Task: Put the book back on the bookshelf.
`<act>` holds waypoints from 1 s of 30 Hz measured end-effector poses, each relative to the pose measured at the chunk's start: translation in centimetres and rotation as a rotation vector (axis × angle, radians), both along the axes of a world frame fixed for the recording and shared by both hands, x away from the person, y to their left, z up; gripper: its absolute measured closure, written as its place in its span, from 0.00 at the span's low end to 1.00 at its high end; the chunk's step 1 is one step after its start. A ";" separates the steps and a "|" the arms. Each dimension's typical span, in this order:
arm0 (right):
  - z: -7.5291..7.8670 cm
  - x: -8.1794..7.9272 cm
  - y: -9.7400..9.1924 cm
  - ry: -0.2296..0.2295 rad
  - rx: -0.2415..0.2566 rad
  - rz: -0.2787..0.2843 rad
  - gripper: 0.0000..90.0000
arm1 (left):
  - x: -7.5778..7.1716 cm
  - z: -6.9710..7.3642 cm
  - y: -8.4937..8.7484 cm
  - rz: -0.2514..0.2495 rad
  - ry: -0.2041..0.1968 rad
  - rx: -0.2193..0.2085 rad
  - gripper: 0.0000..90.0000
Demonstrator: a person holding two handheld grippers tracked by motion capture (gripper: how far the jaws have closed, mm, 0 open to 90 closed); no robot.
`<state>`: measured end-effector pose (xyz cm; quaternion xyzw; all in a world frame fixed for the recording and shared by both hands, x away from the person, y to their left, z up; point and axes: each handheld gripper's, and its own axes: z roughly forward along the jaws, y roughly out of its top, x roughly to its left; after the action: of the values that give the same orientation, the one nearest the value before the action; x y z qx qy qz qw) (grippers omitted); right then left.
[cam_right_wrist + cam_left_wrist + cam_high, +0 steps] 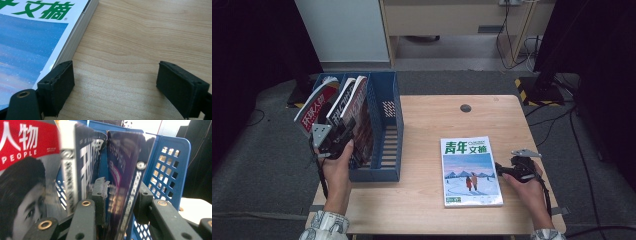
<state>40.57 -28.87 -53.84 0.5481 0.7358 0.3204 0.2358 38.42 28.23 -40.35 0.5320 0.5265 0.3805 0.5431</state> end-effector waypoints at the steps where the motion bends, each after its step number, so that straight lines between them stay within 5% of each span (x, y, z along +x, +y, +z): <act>1: 0.0 0.0 0.0 0.000 0.001 -0.003 0.17 | -0.2 -0.1 0.1 0.000 -0.001 0.003 0.75; 21: 0.0 0.0 0.1 0.001 0.001 -0.006 0.17 | -2.3 -0.8 0.8 -0.010 0.002 -0.024 0.77; 30: 0.0 0.0 0.2 -0.001 0.004 -0.013 0.17 | -4.5 -0.7 1.4 -0.017 0.000 -0.062 0.75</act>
<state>40.54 -28.70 -53.84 0.5532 0.7313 0.3208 0.2370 33.97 29.63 -41.06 0.5195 0.5333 0.3594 0.5626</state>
